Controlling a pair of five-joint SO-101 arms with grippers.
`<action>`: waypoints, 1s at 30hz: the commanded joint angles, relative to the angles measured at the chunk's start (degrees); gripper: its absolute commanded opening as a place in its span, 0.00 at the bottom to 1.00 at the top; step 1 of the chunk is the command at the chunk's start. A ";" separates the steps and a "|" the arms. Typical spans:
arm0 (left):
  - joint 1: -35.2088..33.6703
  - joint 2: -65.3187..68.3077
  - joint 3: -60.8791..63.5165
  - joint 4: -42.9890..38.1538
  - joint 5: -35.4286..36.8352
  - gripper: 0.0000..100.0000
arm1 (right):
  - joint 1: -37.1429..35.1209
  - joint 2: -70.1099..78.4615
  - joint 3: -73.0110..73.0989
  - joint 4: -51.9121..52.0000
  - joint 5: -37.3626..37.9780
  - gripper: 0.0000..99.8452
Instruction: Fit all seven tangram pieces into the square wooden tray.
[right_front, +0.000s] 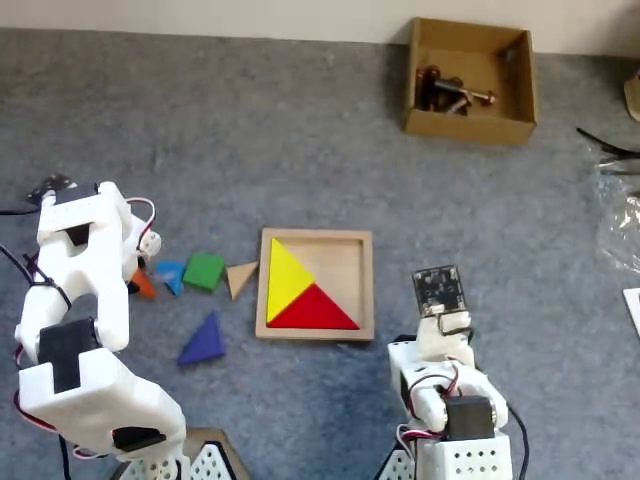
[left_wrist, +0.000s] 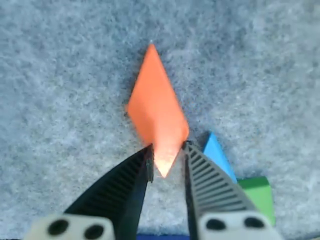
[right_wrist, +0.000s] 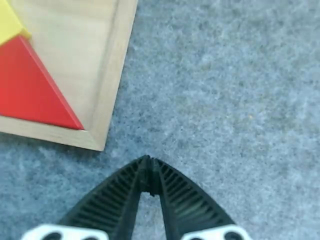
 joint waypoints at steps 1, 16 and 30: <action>-0.48 -0.57 -1.54 -0.53 0.18 0.03 | -0.57 -0.48 6.73 -1.01 -0.44 0.01; 8.04 -1.80 -5.41 -0.09 -10.11 0.00 | -0.57 -0.48 6.73 -1.01 -0.44 0.01; 14.81 -1.98 -6.46 -0.09 -33.58 0.00 | -0.57 -0.48 6.73 -1.01 -0.44 0.01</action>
